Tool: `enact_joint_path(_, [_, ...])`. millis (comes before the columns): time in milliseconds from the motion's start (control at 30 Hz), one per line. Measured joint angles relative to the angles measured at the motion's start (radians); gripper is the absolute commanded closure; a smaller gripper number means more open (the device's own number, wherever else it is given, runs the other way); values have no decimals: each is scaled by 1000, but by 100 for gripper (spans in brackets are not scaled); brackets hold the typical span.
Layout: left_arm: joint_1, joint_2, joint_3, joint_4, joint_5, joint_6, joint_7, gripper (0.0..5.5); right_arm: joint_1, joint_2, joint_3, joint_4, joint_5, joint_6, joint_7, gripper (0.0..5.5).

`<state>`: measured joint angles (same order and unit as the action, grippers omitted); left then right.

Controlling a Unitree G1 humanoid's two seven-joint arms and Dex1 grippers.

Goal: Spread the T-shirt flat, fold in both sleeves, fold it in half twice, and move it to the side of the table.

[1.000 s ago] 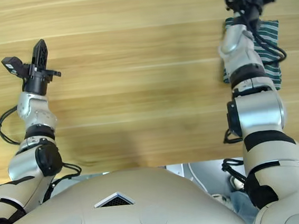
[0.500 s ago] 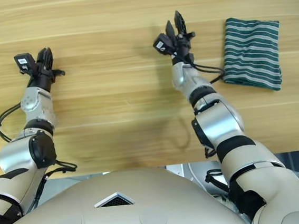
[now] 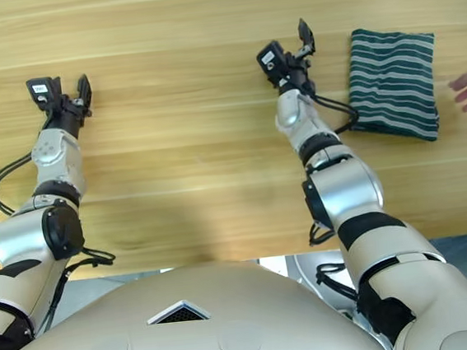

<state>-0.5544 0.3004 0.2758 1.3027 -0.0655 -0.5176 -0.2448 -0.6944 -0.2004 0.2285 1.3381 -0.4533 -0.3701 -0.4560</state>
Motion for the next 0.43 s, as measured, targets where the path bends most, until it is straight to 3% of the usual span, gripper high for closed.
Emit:
enact_joint_path(67, [-5, 3, -1, 4, 3, 14, 30, 150, -2, -4, -16, -1, 9, 1, 29, 67])
enact_joint_path(133, [-9, 4, 0, 7, 3, 22, 45, 150, -6, -6, -21, -1, 10, 6, 49, 67])
enact_joint_path(233, [-11, 4, 9, 9, 1, 24, 44, 147, -10, -4, -21, -1, 9, 17, 68, 119])
enact_joint_path(433, [-18, 4, 15, 10, 1, 44, 61, 245, -7, 4, -21, 1, 6, 37, 96, 237])
